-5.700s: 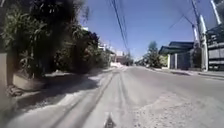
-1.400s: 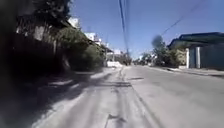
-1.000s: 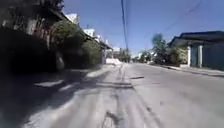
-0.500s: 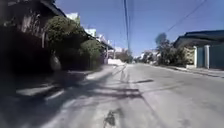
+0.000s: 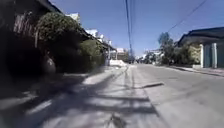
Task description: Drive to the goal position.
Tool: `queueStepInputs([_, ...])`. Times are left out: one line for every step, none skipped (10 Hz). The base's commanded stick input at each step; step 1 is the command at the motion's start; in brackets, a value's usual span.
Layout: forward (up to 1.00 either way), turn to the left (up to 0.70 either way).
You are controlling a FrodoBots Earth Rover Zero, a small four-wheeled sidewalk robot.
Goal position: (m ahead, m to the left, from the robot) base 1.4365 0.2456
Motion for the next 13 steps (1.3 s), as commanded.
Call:
queueStepInputs([1.0,0.0])
queueStepInputs([1.0,0.0])
queueStepInputs([1.0,0.0])
queueStepInputs([1.0,0.0])
queueStepInputs([1.0,0.0])
queueStepInputs([1.0,0.0])
queueStepInputs([1.0,0.0])
queueStepInputs([1.0,0.0])
queueStepInputs([1.0,0.0])
queueStepInputs([1.0,0.0])
queueStepInputs([1.0,0.0])
queueStepInputs([1.0,0.0])
queueStepInputs([1.0,0.0])
